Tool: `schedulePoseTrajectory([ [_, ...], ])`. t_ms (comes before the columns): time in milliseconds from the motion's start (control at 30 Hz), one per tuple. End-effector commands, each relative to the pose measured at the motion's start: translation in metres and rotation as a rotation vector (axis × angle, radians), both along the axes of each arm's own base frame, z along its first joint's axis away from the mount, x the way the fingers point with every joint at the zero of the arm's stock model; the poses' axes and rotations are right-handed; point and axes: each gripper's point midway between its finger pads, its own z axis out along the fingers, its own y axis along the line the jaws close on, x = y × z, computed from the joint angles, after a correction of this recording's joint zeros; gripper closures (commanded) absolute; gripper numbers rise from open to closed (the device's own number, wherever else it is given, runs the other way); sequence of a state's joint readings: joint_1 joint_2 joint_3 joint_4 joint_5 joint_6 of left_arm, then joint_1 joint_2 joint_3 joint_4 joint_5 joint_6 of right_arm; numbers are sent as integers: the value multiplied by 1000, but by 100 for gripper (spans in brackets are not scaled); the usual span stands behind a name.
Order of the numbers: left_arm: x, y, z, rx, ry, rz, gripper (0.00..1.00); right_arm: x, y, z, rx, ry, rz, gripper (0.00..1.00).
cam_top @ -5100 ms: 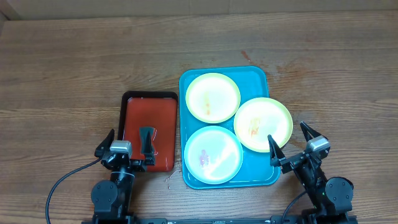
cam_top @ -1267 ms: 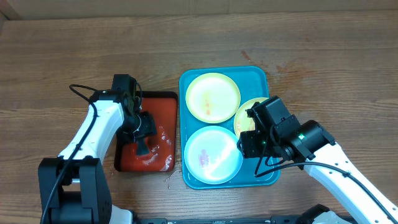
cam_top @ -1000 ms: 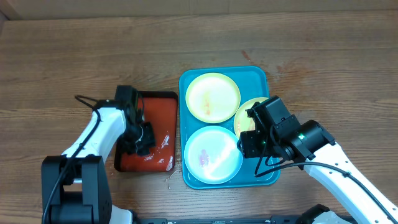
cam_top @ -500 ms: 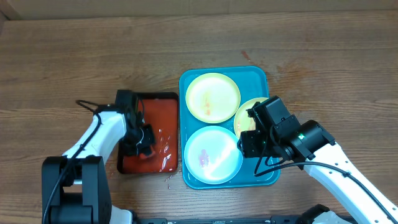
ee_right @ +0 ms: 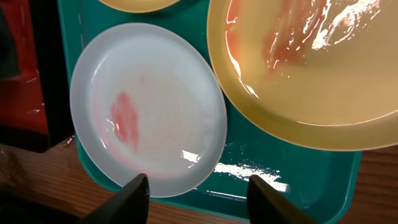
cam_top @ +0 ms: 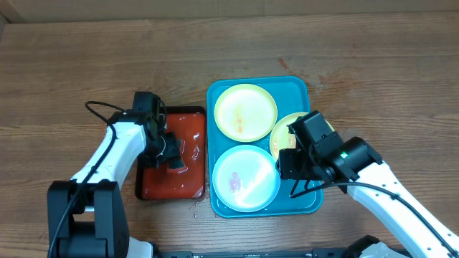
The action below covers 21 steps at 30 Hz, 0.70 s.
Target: Clean dirty plates on tray and stack at the side
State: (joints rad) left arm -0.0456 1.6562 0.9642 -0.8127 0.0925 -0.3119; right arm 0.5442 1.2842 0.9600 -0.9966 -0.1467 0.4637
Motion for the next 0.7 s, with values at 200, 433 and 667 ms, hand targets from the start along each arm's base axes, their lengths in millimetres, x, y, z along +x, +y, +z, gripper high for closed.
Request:
schedulePoseTrajectory([
  [200, -11, -24, -28, -85, -30, -56, 96, -14, 3, -33, -16, 66, 87, 56],
  [433, 3, -26, 12, -95, -15, -54, 96, -15, 12, -44, -2, 25, 157, 57],
  [667, 21, -27, 84, -95, -106, -73, 96, -24, 5, -80, 2, 34, 95, 59],
])
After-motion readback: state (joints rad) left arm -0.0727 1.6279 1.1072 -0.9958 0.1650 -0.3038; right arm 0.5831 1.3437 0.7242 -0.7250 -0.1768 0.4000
